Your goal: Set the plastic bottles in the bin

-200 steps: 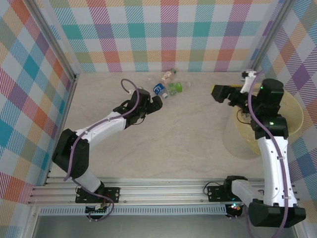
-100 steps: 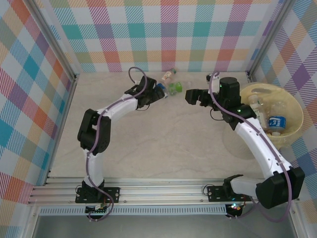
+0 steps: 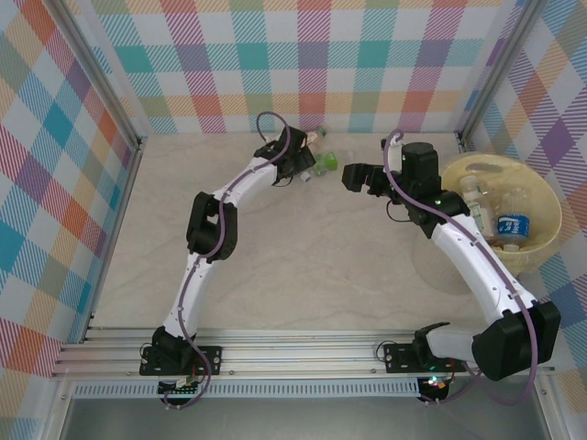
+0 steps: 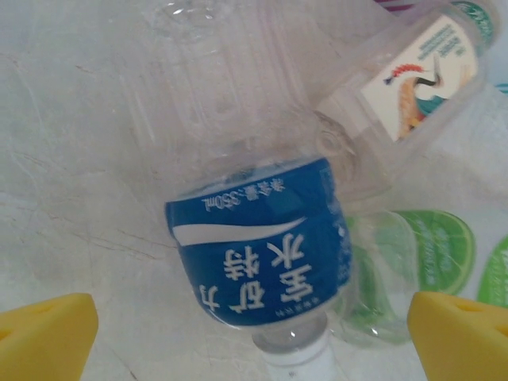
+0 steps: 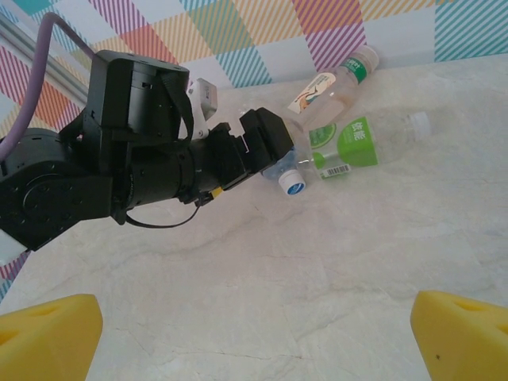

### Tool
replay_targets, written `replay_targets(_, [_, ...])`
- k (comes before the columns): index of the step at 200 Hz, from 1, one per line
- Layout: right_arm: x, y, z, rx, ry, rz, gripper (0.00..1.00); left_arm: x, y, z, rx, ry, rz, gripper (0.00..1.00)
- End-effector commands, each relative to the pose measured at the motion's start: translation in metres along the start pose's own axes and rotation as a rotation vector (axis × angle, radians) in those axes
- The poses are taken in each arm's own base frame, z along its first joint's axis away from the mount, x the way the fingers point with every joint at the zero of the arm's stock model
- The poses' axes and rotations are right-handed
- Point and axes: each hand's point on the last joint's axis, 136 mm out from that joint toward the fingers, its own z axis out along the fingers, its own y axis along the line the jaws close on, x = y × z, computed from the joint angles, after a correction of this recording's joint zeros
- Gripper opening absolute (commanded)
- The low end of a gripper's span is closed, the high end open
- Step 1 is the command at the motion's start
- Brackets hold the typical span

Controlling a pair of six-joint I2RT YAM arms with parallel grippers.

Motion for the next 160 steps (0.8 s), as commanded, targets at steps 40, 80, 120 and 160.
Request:
replay_targets(40, [-0.009, 0.003, -0.001, 0.004, -0.016, -0.013, 1.00, 0.001, 0.020, 0.026, -0.053, 0.020, -0.005, 0.89])
replay_targets(80, [-0.008, 0.004, 0.000, 0.002, -0.010, -0.009, 1.00, 0.002, 0.026, 0.044, -0.052, 0.041, 0.016, 0.88])
replay_targets(120, [-0.006, 0.004, 0.004, 0.002, 0.003, -0.006, 1.00, 0.003, 0.032, 0.059, -0.038, 0.061, 0.040, 0.74])
replay_targets(160, [-0.006, 0.006, 0.010, -0.001, 0.016, -0.005, 1.00, 0.000, 0.030, 0.051, -0.027, 0.074, 0.068, 0.56])
